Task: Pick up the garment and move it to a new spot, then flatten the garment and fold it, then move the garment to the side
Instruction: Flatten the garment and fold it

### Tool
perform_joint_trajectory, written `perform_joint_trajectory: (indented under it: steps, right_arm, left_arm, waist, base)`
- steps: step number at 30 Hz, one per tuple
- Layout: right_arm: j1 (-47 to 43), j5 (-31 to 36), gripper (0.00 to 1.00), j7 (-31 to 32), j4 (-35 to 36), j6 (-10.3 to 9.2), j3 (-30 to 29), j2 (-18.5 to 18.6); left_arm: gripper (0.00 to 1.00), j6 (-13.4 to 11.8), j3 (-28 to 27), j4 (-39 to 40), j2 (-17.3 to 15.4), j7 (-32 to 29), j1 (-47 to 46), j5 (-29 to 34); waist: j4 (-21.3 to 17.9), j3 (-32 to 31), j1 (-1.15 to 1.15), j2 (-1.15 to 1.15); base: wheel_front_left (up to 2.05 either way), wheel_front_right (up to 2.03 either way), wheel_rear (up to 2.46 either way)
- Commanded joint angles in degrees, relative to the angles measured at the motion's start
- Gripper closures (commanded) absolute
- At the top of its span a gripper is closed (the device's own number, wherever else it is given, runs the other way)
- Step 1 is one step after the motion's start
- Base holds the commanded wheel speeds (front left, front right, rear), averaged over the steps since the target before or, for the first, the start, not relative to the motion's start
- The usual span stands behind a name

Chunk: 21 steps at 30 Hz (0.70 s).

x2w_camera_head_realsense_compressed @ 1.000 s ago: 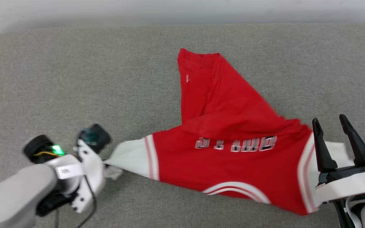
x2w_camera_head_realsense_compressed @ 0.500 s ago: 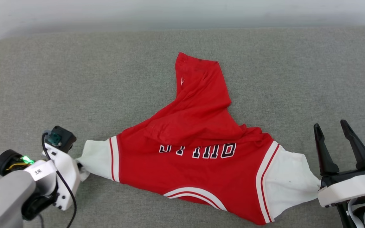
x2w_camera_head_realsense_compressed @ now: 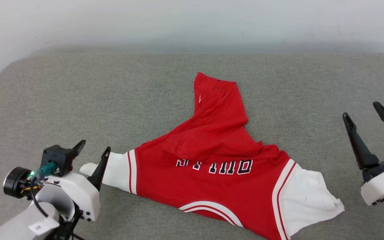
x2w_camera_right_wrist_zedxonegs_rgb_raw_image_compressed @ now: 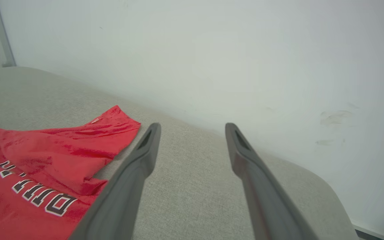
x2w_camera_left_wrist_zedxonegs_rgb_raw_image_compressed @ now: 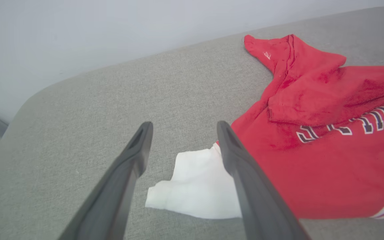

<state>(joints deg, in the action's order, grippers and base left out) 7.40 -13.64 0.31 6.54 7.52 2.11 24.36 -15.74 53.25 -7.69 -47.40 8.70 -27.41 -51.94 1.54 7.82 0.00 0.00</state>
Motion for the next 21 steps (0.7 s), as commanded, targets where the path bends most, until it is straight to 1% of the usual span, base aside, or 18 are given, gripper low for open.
perform_joint_trajectory:
  steps: [1, 5, 8, 10, 11, 14, 16, 18, 21]
  right_arm:
    - [0.96, -1.49, 0.00, 2.40, 1.18, -0.06, 1.95, 2.39]
    - [3.84, -6.15, 0.00, 10.54, 3.73, -0.07, 8.36, 10.08]
    - [6.46, -10.71, 0.00, 17.51, 4.57, -0.07, 14.26, 15.18]
    - [8.67, -13.48, 0.00, 22.33, 4.98, -0.07, 18.34, 18.20]
    - [8.67, -13.48, 0.00, 22.33, 4.98, -0.07, 18.34, 18.20]
    - [12.04, -17.46, 0.00, 28.14, 4.36, -0.07, 23.78, 20.65]
    - [14.48, -19.18, 0.00, 30.72, 3.41, -0.07, 27.04, 21.66]
    - [16.86, -20.41, 0.00, 32.10, 1.82, -0.06, 30.13, 21.93]
    - [20.44, -21.59, 0.00, 32.70, -1.52, -0.07, 34.47, 21.18]
  left_arm:
    - [0.00, -1.91, -0.77, 1.47, 0.31, 2.16, 1.41, 0.71]
    - [0.00, -6.60, -2.99, 4.99, 1.16, 5.53, 3.79, 3.04]
    - [0.00, -9.28, -5.09, 7.01, 2.71, 6.32, 5.45, 5.41]
    - [0.00, -10.46, -6.77, 8.22, 4.34, 6.53, 6.43, 7.60]
    - [0.00, -10.46, -6.77, 8.22, 4.34, 6.53, 6.43, 7.60]
    - [0.00, -11.63, -10.02, 9.90, 7.22, 6.57, 8.27, 11.94]
    - [0.00, -11.64, -12.45, 10.50, 9.42, 6.53, 9.45, 14.86]
    - [0.00, -10.98, -14.57, 10.88, 11.84, 6.52, 10.54, 17.62]
    - [0.00, -10.04, -17.65, 11.39, 15.60, 6.49, 12.12, 21.60]
  waist:
    - [0.54, -0.45, 0.00, 0.00]
    - [1.51, -0.41, 0.00, 0.00]
    - [2.27, -0.03, 0.00, 0.00]
    - [2.91, 0.37, 0.00, 0.00]
    - [2.91, 0.37, 0.00, 0.00]
    - [4.11, 1.21, 0.00, 0.00]
    - [5.09, 1.93, 0.00, 0.00]
    - [6.05, 2.79, 0.00, 0.00]
    - [7.52, 4.22, 0.00, 0.00]
  base:
    - [0.00, 0.00, 0.00]
    - [0.00, 0.00, 0.00]
    - [0.00, 0.00, 0.00]
    - [0.00, 0.00, 0.00]
    - [0.00, 0.00, 0.00]
    - [0.00, 0.00, 0.00]
    - [0.00, 0.00, 0.00]
    - [0.00, 0.00, 0.00]
    - [0.00, 0.00, 0.00]
